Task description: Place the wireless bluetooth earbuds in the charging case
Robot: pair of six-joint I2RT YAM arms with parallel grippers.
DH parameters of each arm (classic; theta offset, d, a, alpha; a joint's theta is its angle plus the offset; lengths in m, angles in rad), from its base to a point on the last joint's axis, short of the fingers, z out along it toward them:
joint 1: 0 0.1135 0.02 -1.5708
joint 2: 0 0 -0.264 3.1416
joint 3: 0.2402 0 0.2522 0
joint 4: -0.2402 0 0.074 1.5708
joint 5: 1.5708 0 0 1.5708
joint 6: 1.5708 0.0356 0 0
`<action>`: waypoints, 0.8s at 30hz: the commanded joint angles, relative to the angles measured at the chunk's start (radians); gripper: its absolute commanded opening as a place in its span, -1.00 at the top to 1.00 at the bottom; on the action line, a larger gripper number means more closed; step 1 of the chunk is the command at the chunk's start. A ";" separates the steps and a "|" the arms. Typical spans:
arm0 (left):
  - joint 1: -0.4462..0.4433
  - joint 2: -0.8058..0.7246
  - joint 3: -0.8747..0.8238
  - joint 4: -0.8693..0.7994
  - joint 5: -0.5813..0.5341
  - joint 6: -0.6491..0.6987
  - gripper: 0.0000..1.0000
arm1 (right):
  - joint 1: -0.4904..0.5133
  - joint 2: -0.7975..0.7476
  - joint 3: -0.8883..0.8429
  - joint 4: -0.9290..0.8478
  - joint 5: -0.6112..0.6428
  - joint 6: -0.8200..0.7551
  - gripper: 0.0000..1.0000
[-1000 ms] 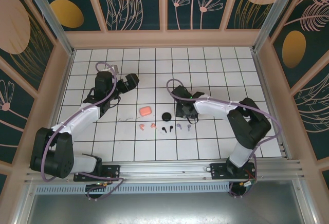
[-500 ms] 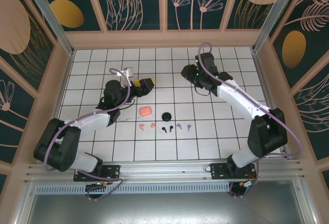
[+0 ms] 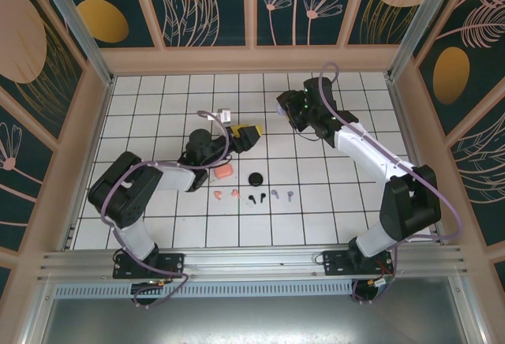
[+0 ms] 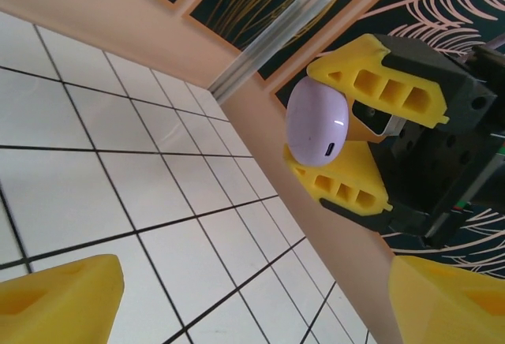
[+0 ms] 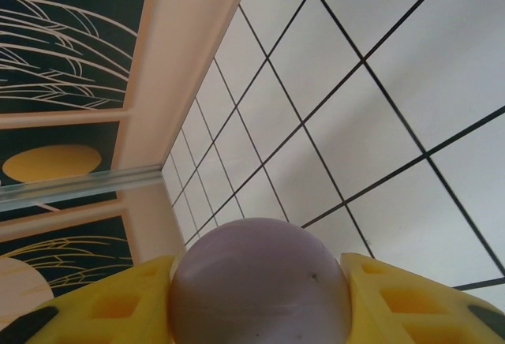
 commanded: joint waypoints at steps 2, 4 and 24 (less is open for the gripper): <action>-0.018 0.050 0.084 0.081 -0.016 -0.016 -0.67 | 0.028 0.007 -0.005 0.029 0.011 0.051 0.21; -0.021 0.074 0.117 0.080 -0.010 -0.019 -0.62 | 0.039 0.010 -0.005 0.028 0.021 0.053 0.21; -0.027 0.156 0.234 0.049 0.006 -0.013 -0.12 | 0.092 0.034 0.008 0.035 0.035 0.060 0.23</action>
